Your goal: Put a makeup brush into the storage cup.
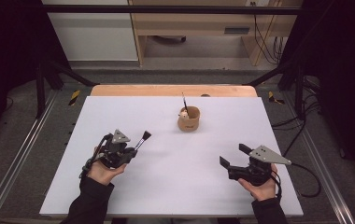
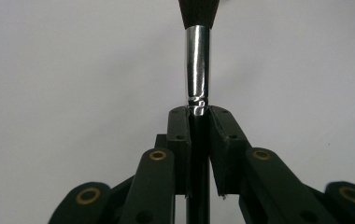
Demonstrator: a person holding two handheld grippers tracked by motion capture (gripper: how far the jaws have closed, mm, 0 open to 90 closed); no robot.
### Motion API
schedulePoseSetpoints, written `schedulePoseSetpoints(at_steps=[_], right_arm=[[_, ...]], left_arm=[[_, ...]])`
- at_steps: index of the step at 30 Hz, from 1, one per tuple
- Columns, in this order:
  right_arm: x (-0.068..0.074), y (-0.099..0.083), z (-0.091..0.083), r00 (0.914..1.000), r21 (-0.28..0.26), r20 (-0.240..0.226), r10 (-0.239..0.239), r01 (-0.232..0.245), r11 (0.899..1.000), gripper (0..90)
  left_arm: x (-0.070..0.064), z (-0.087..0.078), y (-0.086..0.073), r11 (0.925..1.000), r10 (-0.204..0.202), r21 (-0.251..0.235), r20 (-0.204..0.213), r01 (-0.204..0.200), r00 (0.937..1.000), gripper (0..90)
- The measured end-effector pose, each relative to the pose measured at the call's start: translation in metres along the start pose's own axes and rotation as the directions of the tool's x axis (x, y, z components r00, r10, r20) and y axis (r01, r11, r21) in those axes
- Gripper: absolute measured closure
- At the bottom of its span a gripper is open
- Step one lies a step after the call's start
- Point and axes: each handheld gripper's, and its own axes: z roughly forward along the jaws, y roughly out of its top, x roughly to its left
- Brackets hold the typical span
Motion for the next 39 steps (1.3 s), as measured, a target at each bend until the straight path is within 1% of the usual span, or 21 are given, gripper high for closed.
schedulePoseSetpoints(at_steps=[3, 8, 12, 17, 20, 21, 22, 24, 25, 28, 31, 36, 37, 39], right_arm=[[0.001, 0.000, 0.001, 1.0000, -0.002, -0.001, 0.000, 0.000, 1.000, 11.7], [0.001, 0.000, 0.001, 1.0000, -0.004, -0.002, 0.004, -0.004, 1.000, 11.7], [0.002, 0.001, 0.001, 0.9999, -0.011, -0.008, 0.006, -0.006, 1.000, 11.7], [0.004, 0.002, 0.003, 0.9998, -0.014, -0.014, 0.012, -0.012, 1.000, 11.7], [0.005, 0.003, 0.005, 0.9997, -0.015, -0.020, 0.015, -0.016, 1.000, 11.7], [0.005, 0.003, 0.006, 0.9996, -0.013, -0.021, 0.021, -0.021, 1.000, 11.7], [0.006, 0.004, 0.007, 0.9995, -0.014, -0.024, 0.023, -0.023, 1.000, 11.7], [0.006, 0.005, 0.008, 0.9994, -0.014, -0.025, 0.025, -0.026, 1.000, 11.7], [0.007, 0.005, 0.008, 0.9993, -0.015, -0.026, 0.026, -0.027, 1.000, 11.7], [0.008, 0.007, 0.008, 0.9989, -0.021, -0.027, 0.038, -0.039, 0.999, 11.7], [0.009, 0.010, 0.010, 0.9987, -0.027, -0.032, 0.040, -0.041, 0.999, 11.7], [0.014, 0.016, 0.014, 0.9983, -0.026, -0.041, 0.042, -0.043, 0.999, 11.7], [0.015, 0.017, 0.015, 0.9980, -0.025, -0.046, 0.043, -0.044, 0.999, 11.7], [0.018, 0.019, 0.018, 0.9976, -0.018, -0.052, 0.046, -0.047, 0.999, 11.6]], left_arm=[[-0.003, -0.001, 0.001, 0.9994, -0.013, -0.034, -0.001, 0.013, 0.9999, 78.7], [-0.008, -0.003, 0.002, 0.9977, -0.009, -0.068, -0.011, 0.008, 0.9999, 78.7], [-0.011, -0.005, 0.003, 0.9953, -0.008, -0.097, -0.010, 0.007, 0.9999, 78.7], [-0.016, -0.005, 0.004, 0.9927, -0.009, -0.120, -0.011, 0.007, 0.9999, 78.8], [-0.019, -0.003, 0.004, 0.9928, 0.000, -0.120, -0.014, -0.002, 0.9999, 78.7], [-0.021, -0.001, 0.004, 0.9909, -0.009, -0.134, -0.014, 0.007, 0.9999, 78.7], [-0.021, -0.002, 0.004, 0.9922, 0.001, -0.125, -0.014, -0.003, 0.9999, 78.7], [-0.025, -0.001, 0.005, 0.9908, -0.007, -0.135, -0.012, 0.006, 0.9999, 78.7], [-0.025, -0.001, 0.005, 0.9906, -0.001, -0.137, -0.015, -0.001, 0.9999, 78.7], [-0.029, 0.000, 0.006, 0.9882, -0.004, -0.153, -0.022, 0.001, 0.9998, 78.7], [-0.031, -0.001, 0.008, 0.9866, 0.000, -0.163, -0.028, -0.004, 0.9996, 78.7], [-0.032, -0.001, 0.011, 0.9829, -0.012, -0.184, -0.023, 0.007, 0.9997, 78.7], [-0.033, -0.002, 0.012, 0.9831, -0.006, -0.183, -0.023, 0.002, 0.9997, 78.8], [-0.035, -0.001, 0.014, 0.9813, -0.015, -0.192, -0.020, 0.011, 0.9997, 78.7]])
